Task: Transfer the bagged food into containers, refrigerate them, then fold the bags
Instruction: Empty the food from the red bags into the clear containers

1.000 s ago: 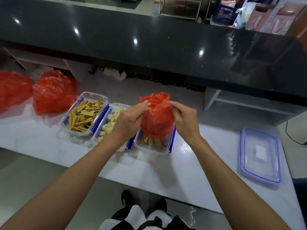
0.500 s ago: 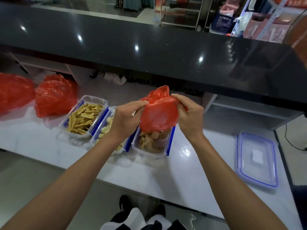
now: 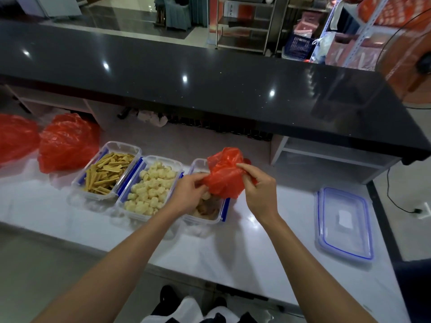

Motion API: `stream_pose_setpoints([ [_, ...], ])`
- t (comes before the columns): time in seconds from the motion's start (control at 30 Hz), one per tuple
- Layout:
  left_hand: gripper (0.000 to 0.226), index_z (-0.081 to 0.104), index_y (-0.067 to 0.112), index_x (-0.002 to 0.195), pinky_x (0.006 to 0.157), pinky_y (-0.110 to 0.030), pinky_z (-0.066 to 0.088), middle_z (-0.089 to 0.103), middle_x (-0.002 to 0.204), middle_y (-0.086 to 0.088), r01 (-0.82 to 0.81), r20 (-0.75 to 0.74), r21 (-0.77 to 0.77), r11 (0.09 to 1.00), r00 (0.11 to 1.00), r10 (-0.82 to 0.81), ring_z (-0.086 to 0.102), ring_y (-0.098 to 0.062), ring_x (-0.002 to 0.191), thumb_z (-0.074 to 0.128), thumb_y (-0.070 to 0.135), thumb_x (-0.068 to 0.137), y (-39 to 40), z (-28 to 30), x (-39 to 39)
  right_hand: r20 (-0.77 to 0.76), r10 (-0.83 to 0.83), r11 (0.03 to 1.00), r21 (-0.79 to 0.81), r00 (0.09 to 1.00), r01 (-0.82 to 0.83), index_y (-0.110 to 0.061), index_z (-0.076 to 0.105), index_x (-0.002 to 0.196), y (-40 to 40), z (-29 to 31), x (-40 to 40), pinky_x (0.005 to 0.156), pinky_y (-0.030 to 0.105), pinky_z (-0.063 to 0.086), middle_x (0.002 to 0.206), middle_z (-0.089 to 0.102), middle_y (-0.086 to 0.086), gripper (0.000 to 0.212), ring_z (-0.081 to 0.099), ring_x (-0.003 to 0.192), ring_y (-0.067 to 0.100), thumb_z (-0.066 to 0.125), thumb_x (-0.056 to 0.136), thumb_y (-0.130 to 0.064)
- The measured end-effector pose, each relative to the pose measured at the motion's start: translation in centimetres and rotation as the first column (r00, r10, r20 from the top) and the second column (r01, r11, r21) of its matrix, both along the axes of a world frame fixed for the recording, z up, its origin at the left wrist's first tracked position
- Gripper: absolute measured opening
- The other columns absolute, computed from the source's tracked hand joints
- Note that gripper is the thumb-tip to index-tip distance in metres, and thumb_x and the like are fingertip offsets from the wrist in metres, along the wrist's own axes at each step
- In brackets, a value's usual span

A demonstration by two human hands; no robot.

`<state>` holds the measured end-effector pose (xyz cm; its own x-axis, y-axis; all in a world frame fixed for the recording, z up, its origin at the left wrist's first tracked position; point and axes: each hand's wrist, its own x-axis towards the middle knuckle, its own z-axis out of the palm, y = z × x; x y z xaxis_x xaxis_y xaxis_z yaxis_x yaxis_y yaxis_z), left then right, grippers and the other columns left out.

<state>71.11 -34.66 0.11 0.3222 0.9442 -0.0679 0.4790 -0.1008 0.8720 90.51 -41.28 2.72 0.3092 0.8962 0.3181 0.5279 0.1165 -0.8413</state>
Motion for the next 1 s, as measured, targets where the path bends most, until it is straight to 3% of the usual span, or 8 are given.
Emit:
stream_pose_setpoints([
  [0.13,0.030,0.078,0.017,0.111,0.077,-0.018,0.056,0.078,0.097,0.006,-0.174,0.179,-0.119,0.978,0.965,0.193,0.073,-0.013,0.094,0.063,-0.002,0.094,-0.7,0.4,1.4,-0.017,-0.022,1.000,-0.004,1.000,0.022,-0.016,0.073,0.119,-0.7,-0.2,0.5,0.092,0.024,0.056,0.115,0.072,-0.001,0.027,0.065,0.102,0.005,0.059,0.098,-0.007],
  [0.3,0.030,0.079,0.019,0.102,0.080,-0.024,0.059,0.078,0.100,0.001,-0.297,0.376,-0.191,0.936,0.858,0.349,0.073,-0.015,0.098,0.060,-0.004,0.095,0.1,3.6,1.8,-0.015,-0.008,1.000,0.024,1.000,0.008,-0.016,0.073,0.118,-0.2,0.7,0.5,0.090,0.020,0.055,0.115,0.072,-0.001,0.026,0.066,0.103,0.008,0.058,0.098,-0.008],
  [0.4,0.028,0.079,0.016,0.102,0.086,-0.031,0.060,0.079,0.098,-0.001,-0.305,0.433,-0.155,0.940,0.834,0.342,0.073,-0.017,0.099,0.059,-0.003,0.095,0.6,5.9,1.8,-0.013,0.015,0.998,0.057,1.000,-0.014,-0.015,0.072,0.119,0.3,1.5,0.1,0.090,0.017,0.054,0.117,0.072,0.000,0.026,0.065,0.105,0.008,0.059,0.098,-0.009],
  [0.53,0.029,0.078,0.020,0.103,0.084,-0.028,0.060,0.079,0.096,0.001,-0.264,0.452,-0.018,0.964,0.858,0.244,0.074,-0.014,0.097,0.061,-0.002,0.095,0.7,8.2,1.6,-0.015,0.039,0.995,0.094,0.999,-0.038,-0.017,0.071,0.121,1.0,2.8,-0.1,0.091,0.015,0.053,0.119,0.071,0.001,0.026,0.063,0.106,0.006,0.059,0.098,-0.022],
  [0.63,0.025,0.077,0.016,0.108,0.082,-0.026,0.060,0.078,0.098,0.001,-0.267,0.434,0.060,0.962,0.875,0.216,0.074,-0.012,0.095,0.062,0.001,0.096,0.2,8.9,1.0,-0.036,0.050,0.994,0.099,0.998,-0.046,-0.014,0.070,0.123,1.1,3.5,-0.1,0.091,0.024,0.057,0.121,0.071,0.002,0.041,0.065,0.108,0.011,0.054,0.094,-0.039],
  [0.77,0.024,0.077,0.022,0.104,0.082,-0.024,0.059,0.078,0.095,0.006,-0.268,0.446,0.105,0.958,0.874,0.195,0.073,-0.010,0.096,0.064,0.004,0.095,-0.2,9.6,0.2,-0.032,0.016,0.989,0.146,0.999,-0.011,-0.014,0.070,0.122,1.3,3.6,0.3,0.089,0.021,0.057,0.118,0.070,-0.002,0.026,0.064,0.107,0.008,0.059,0.099,-0.018],
  [0.9,0.024,0.077,0.024,0.103,0.084,-0.025,0.059,0.078,0.096,0.005,-0.235,0.425,0.132,0.963,0.891,0.160,0.073,-0.010,0.097,0.064,0.004,0.095,-0.3,9.7,-0.4,-0.031,0.014,0.987,0.161,0.999,-0.008,-0.014,0.070,0.121,1.5,3.8,0.0,0.088,0.016,0.055,0.115,0.070,-0.004,0.025,0.064,0.103,0.002,0.060,0.099,-0.012],
  [1.0,0.027,0.077,0.024,0.104,0.085,-0.028,0.060,0.078,0.097,0.005,-0.233,0.379,0.134,0.963,0.910,0.167,0.073,-0.009,0.095,0.064,0.002,0.094,-0.9,8.4,-1.0,-0.015,0.029,0.986,0.167,0.999,-0.026,-0.015,0.071,0.119,1.7,3.4,-0.3,0.090,0.023,0.057,0.115,0.070,-0.005,0.025,0.064,0.103,0.001,0.059,0.098,-0.009],
])
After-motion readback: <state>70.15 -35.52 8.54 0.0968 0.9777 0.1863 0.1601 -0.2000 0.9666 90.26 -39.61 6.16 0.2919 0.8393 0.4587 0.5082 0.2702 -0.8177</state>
